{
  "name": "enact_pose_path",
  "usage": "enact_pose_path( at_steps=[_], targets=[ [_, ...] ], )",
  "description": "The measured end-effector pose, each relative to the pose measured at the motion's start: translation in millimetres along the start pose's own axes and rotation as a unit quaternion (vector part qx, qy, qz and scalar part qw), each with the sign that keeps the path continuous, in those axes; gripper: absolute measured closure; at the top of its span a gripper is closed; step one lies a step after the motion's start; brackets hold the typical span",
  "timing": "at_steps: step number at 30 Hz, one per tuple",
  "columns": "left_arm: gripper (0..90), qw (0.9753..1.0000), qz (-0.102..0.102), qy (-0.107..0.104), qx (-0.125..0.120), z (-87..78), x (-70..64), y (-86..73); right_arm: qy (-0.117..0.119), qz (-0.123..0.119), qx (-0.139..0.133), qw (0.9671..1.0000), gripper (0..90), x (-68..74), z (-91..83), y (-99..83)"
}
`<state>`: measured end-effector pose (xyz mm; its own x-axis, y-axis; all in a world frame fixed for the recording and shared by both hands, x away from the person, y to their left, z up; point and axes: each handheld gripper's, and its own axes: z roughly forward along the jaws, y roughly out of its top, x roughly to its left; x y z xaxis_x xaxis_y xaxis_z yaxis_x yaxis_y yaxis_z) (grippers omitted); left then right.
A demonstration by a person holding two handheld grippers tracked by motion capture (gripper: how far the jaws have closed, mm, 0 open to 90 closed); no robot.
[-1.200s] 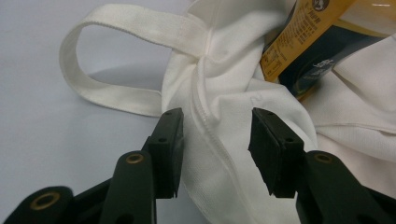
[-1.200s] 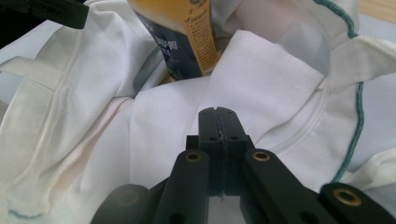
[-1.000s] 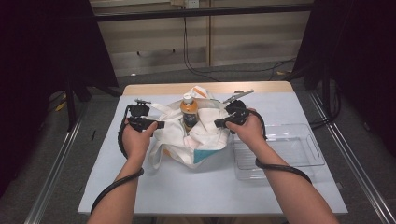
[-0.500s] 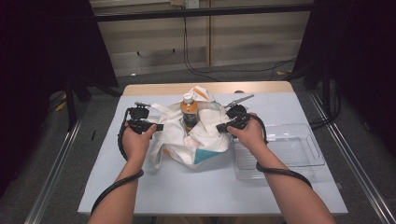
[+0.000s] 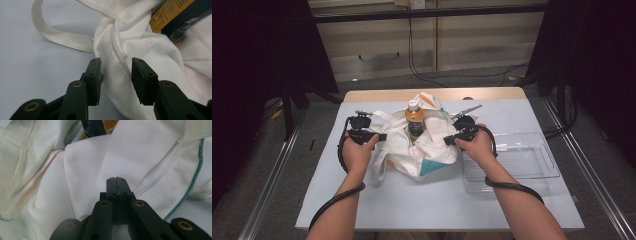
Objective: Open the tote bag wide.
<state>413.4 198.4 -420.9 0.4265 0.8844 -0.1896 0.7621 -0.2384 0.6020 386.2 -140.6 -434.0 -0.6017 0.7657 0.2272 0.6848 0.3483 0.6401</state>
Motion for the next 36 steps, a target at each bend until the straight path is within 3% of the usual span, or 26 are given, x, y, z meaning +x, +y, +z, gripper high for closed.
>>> enact_pose_path(
  at_steps=[9, 12, 17, 18, 20, 23, 24, 29, 36],
  targets=[
    [65.3, 0.9999, -0.010, -0.011, 0.007, 5.7, 4.2, -5.3, -0.001, -0.001, 0.008, 1.0000, 90.0, 0.1, 3.4, -0.2],
    [68.5, 0.9996, -0.022, -0.013, 0.011, 7.4, 6.4, -6.0, -0.001, 0.003, 0.009, 1.0000, 90.0, 0.5, 4.2, -0.9],
    [72.3, 0.9996, -0.020, -0.007, 0.020, 11.3, 6.1, -8.0, 0.000, 0.008, 0.006, 1.0000, 90.0, -0.5, 4.6, -1.2],
    [73.3, 0.9995, -0.011, -0.008, 0.029, 11.7, 6.6, -8.6, 0.001, 0.009, 0.005, 0.9999, 90.0, -0.4, 4.8, -1.4],
    [73.5, 0.9995, -0.019, -0.007, 0.024, 13.1, 6.1, -10.1, -0.001, 0.007, 0.009, 0.9999, 90.0, 0.2, 4.4, -1.2],
    [73.6, 0.9995, -0.015, -0.008, 0.027, 13.5, 7.3, -10.9, -0.002, 0.007, 0.009, 0.9999, 90.0, -0.1, 4.6, -1.2],
    [73.4, 0.9995, -0.022, -0.008, 0.020, 13.8, 6.6, -10.9, -0.002, 0.006, 0.009, 0.9999, 90.0, 0.0, 4.6, -1.2],
    [65.7, 0.9996, -0.020, -0.011, 0.018, 6.4, 8.3, -8.5, 0.005, 0.014, -0.003, 0.9999, 90.0, -1.5, 4.2, -2.0],
    [56.7, 0.9995, -0.025, -0.019, -0.003, -7.5, 6.8, -5.4, 0.013, 0.026, -0.024, 0.9993, 85.7, -1.1, -1.7, 4.2]
  ],
)
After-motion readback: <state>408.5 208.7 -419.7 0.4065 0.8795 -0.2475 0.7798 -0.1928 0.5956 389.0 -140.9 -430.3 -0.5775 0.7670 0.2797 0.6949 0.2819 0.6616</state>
